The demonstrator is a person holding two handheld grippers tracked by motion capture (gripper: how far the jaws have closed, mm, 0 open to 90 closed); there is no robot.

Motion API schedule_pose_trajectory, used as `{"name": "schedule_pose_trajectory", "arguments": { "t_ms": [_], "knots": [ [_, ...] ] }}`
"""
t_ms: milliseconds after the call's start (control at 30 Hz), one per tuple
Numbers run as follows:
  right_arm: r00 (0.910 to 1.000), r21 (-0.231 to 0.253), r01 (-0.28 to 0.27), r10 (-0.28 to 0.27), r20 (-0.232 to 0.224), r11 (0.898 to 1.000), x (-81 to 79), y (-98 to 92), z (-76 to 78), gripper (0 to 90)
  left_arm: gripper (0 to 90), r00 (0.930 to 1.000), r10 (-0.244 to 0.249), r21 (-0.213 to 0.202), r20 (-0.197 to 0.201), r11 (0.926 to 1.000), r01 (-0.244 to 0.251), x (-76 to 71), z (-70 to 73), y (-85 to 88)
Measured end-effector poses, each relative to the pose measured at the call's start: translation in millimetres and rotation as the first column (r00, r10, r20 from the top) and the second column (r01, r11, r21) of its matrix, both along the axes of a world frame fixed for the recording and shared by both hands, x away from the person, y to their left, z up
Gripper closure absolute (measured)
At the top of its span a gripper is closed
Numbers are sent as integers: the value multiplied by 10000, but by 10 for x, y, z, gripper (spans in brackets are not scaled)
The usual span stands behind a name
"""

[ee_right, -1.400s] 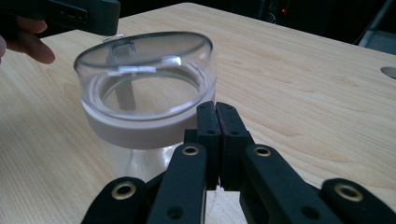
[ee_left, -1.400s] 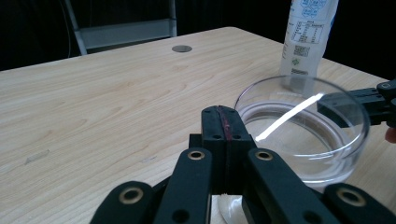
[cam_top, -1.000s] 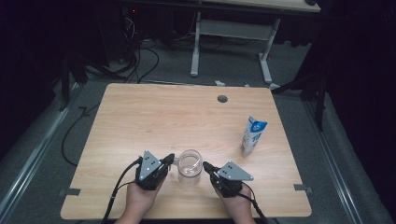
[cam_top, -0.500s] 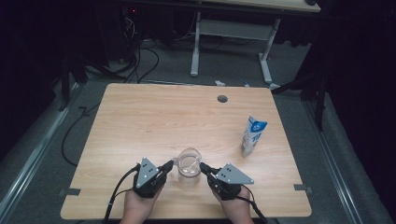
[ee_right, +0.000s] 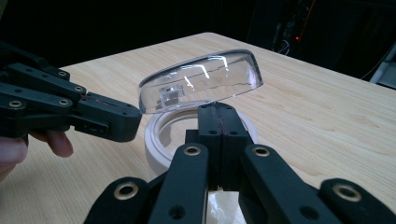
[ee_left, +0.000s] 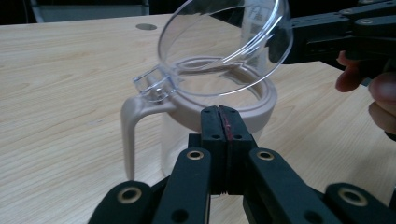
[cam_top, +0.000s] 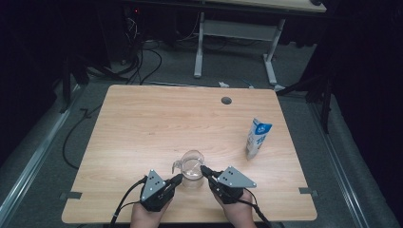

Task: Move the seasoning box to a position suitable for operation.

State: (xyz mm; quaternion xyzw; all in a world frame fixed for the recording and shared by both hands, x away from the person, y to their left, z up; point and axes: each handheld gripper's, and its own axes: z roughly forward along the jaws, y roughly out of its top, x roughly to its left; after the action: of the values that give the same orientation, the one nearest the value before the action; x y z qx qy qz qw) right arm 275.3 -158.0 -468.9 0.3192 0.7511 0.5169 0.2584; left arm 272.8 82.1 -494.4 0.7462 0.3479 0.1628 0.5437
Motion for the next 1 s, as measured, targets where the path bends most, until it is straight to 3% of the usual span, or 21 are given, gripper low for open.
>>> {"name": "schedule_pose_trajectory", "arguments": {
  "t_ms": [167,700,1000],
  "knots": [
    [10000,-10,14,-14,-1,10000,-3,5,-2,899,895,9999,-114,-246,-26,9996,114,11,16,-50],
    [10000,-92,-10,10,3,10000,2,16,-15,899,898,10000,-35,-249,53,9997,36,8,27,-72],
    [9994,-154,128,-133,-333,9998,51,-7,-93,899,898,9997,-141,-365,201,9992,148,24,38,-80]
  ]
}}
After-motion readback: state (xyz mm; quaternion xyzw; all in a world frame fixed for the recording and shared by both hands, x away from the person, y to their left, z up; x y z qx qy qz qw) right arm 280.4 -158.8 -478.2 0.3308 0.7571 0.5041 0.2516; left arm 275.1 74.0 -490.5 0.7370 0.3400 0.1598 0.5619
